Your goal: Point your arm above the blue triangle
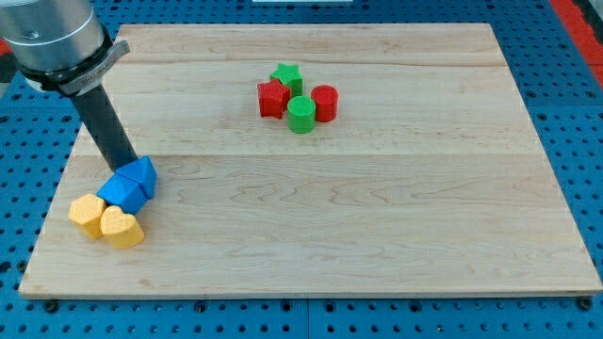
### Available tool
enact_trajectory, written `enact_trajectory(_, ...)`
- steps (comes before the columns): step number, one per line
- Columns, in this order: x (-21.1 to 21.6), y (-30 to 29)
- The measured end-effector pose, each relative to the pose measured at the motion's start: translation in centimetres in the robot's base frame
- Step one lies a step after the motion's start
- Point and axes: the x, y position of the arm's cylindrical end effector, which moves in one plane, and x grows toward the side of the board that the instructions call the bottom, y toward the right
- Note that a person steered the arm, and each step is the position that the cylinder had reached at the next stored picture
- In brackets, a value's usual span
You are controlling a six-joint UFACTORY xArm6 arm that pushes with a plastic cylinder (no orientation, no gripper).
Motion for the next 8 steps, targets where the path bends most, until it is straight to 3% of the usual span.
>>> enact_trajectory(6, -0.9, -0.1)
enact_trajectory(8, -3.1, -0.1)
